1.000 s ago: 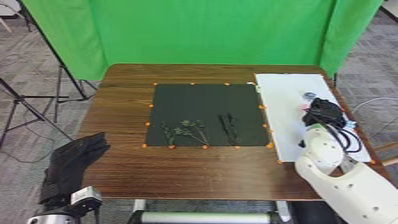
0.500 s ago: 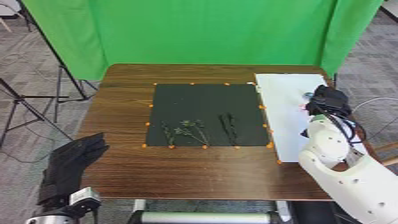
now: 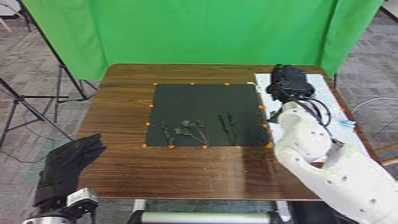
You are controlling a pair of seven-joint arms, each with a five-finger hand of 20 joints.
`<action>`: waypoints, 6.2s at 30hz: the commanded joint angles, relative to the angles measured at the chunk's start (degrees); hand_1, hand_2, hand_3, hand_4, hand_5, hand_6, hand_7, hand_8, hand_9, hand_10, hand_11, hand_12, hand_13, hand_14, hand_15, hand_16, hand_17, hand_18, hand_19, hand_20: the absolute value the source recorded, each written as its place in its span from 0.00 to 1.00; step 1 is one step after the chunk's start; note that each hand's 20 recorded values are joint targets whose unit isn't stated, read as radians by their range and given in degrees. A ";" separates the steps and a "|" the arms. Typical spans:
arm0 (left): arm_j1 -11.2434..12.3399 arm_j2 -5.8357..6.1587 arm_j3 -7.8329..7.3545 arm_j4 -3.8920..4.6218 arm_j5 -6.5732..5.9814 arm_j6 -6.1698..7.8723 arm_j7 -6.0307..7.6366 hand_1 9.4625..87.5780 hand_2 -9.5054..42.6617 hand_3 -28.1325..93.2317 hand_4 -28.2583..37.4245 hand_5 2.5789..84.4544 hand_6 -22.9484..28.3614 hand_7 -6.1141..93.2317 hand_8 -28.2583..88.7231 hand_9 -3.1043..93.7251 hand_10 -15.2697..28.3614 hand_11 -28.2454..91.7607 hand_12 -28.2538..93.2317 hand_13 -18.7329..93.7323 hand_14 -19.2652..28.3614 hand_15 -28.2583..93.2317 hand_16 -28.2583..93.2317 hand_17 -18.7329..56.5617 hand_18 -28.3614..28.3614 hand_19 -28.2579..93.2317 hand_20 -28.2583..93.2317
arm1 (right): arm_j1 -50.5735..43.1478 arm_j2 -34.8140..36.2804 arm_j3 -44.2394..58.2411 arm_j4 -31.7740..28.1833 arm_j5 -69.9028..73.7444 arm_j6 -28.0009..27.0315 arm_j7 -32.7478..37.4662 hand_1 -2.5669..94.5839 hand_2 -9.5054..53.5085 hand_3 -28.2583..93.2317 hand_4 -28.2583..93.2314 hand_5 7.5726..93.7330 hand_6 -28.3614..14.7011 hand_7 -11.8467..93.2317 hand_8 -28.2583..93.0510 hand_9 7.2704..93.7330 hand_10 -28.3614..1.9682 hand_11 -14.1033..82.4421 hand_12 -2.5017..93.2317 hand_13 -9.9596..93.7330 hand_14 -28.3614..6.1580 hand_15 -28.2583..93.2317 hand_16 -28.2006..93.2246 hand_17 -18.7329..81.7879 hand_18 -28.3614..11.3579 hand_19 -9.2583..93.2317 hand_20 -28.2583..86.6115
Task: Arrange flowers
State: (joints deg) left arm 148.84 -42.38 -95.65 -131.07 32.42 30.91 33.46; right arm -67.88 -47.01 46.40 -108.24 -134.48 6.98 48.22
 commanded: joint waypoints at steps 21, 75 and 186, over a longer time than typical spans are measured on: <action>-6.89 -2.21 1.43 3.27 1.90 -3.08 -5.65 0.24 0.30 0.90 0.16 0.62 0.75 0.27 0.15 0.48 0.87 0.55 0.32 0.42 0.99 0.77 0.12 0.14 0.91 0.73 0.35 | 4.33 -30.48 -16.39 8.82 -2.27 -6.58 -15.43 0.63 0.00 0.89 0.00 0.77 0.63 0.53 0.31 0.96 0.67 0.34 0.46 0.89 0.66 0.83 0.49 0.80 0.33 1.00 0.58; -12.81 0.53 3.58 4.98 1.32 -3.68 -5.31 0.24 0.30 0.90 0.16 0.62 0.74 0.27 0.15 0.48 0.87 0.55 0.31 0.42 0.99 0.77 0.12 0.14 0.91 0.73 0.35 | 1.28 -37.35 -11.49 16.65 2.02 -11.07 -7.41 0.50 0.00 0.82 0.00 0.62 0.56 0.50 0.28 0.77 0.52 0.50 0.31 0.81 0.59 0.86 0.47 0.72 0.33 1.00 0.56; 0.09 1.07 2.87 0.88 -3.69 2.17 3.40 0.24 0.29 0.91 0.17 0.62 0.74 0.27 0.15 0.48 0.87 0.55 0.32 0.42 1.00 0.77 0.12 0.14 0.91 0.73 0.35 | -15.28 5.81 19.10 -0.92 10.33 -16.60 -0.07 0.40 0.06 0.91 0.01 0.55 0.44 0.37 0.14 0.55 0.21 0.37 0.20 0.75 0.48 0.89 0.41 0.71 0.28 1.00 0.60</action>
State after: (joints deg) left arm 148.32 -41.17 -92.83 -129.97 28.47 32.96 37.15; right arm -81.56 -44.22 61.75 -110.61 -121.68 -9.97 45.39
